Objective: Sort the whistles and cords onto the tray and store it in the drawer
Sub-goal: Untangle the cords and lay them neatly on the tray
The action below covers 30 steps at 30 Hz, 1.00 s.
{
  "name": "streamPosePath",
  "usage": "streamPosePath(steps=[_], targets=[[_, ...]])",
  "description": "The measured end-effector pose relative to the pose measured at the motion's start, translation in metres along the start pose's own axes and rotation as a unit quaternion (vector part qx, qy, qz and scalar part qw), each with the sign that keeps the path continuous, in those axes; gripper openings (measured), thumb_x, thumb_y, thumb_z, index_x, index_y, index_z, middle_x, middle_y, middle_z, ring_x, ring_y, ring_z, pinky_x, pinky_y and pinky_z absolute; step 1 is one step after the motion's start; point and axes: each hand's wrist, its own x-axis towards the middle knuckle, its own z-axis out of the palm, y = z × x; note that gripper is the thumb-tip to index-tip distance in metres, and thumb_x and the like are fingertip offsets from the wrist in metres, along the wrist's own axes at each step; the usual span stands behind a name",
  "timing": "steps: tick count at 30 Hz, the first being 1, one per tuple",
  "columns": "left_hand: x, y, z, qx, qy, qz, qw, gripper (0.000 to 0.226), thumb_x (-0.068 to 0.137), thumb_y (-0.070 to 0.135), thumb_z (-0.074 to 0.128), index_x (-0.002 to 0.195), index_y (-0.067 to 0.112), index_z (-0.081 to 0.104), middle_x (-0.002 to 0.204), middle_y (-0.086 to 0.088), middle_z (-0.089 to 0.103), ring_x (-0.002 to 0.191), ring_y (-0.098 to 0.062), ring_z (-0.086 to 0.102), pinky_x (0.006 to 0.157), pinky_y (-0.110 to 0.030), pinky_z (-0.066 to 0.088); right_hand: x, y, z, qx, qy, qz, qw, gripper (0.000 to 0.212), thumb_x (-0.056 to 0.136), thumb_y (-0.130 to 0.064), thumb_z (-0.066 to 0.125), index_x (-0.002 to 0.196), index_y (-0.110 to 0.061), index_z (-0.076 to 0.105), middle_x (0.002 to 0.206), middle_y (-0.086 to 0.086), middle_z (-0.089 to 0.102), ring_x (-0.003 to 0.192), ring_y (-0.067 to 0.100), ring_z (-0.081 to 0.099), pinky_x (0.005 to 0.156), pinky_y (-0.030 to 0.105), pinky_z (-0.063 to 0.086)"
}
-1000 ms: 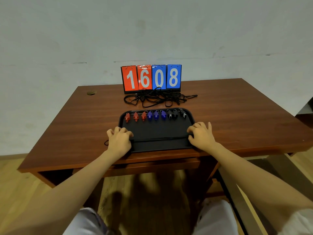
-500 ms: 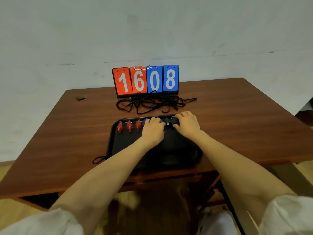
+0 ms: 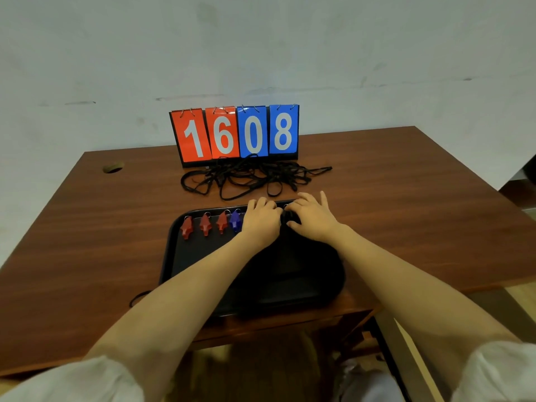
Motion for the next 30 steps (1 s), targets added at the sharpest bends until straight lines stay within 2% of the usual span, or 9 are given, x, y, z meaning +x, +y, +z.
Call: streamPosePath(steps=[9, 13, 16, 22, 27, 30], targets=[[-0.003, -0.002, -0.008, -0.041, 0.017, -0.003, 0.999, 0.041, 0.094, 0.024, 0.044, 0.135, 0.016, 0.048, 0.136, -0.004, 0.049, 0.129, -0.024, 0.037, 0.105, -0.038, 0.025, -0.004, 0.002, -0.008, 0.034, 0.01, 0.01, 0.999, 0.044, 0.093, -0.036, 0.051, 0.135, -0.024, 0.047, 0.143, 0.0, 0.043, 0.145, 0.022, 0.016, 0.114, 0.063, -0.001], [-0.003, -0.025, -0.021, -0.035, 0.061, -0.018, 0.997, 0.041, 0.09, 0.018, 0.046, 0.131, 0.016, 0.051, 0.133, -0.003, 0.052, 0.127, -0.022, 0.04, 0.105, -0.036, 0.026, 0.015, 0.007, -0.03, 0.022, 0.064, 0.04, 0.997, 0.037, 0.094, -0.027, 0.047, 0.129, -0.019, 0.053, 0.135, 0.005, 0.052, 0.135, 0.025, 0.033, 0.114, 0.056, 0.016], [0.006, -0.052, -0.027, 0.008, 0.029, -0.052, 0.998, 0.042, 0.089, 0.02, 0.048, 0.13, 0.014, 0.052, 0.132, -0.006, 0.051, 0.126, -0.026, 0.04, 0.106, -0.039, 0.027, 0.044, 0.008, -0.047, 0.008, 0.092, 0.055, 0.994, 0.036, 0.094, -0.023, 0.046, 0.129, -0.018, 0.054, 0.129, 0.007, 0.056, 0.126, 0.028, 0.043, 0.109, 0.05, 0.029], [0.043, -0.089, -0.021, -0.013, -0.057, -0.105, 0.993, 0.038, 0.089, 0.014, 0.048, 0.127, 0.011, 0.053, 0.13, -0.012, 0.048, 0.124, -0.032, 0.04, 0.104, -0.044, 0.033, 0.105, 0.001, -0.045, -0.02, 0.026, 0.072, 0.997, 0.042, 0.096, -0.026, 0.047, 0.136, -0.014, 0.044, 0.133, 0.014, 0.049, 0.126, 0.034, 0.04, 0.104, 0.047, 0.034], [0.075, -0.09, 0.0, -0.063, -0.059, -0.096, 0.992, 0.041, 0.095, 0.026, 0.047, 0.133, 0.013, 0.047, 0.134, -0.012, 0.046, 0.126, -0.033, 0.04, 0.102, -0.045, 0.035, 0.143, -0.004, -0.024, -0.001, 0.002, 0.084, 0.996, 0.046, 0.097, -0.034, 0.048, 0.136, -0.01, 0.042, 0.137, 0.015, 0.046, 0.129, 0.036, 0.039, 0.103, 0.049, 0.035], [0.084, -0.089, 0.015, -0.08, -0.056, -0.09, 0.991, 0.04, 0.097, 0.026, 0.045, 0.134, 0.012, 0.047, 0.133, -0.012, 0.045, 0.126, -0.032, 0.04, 0.1, -0.043, 0.038, 0.154, -0.001, -0.006, -0.007, 0.004, 0.103, 0.995, 0.042, 0.097, -0.03, 0.049, 0.132, -0.007, 0.045, 0.135, 0.015, 0.045, 0.127, 0.036, 0.04, 0.101, 0.048, 0.037]])
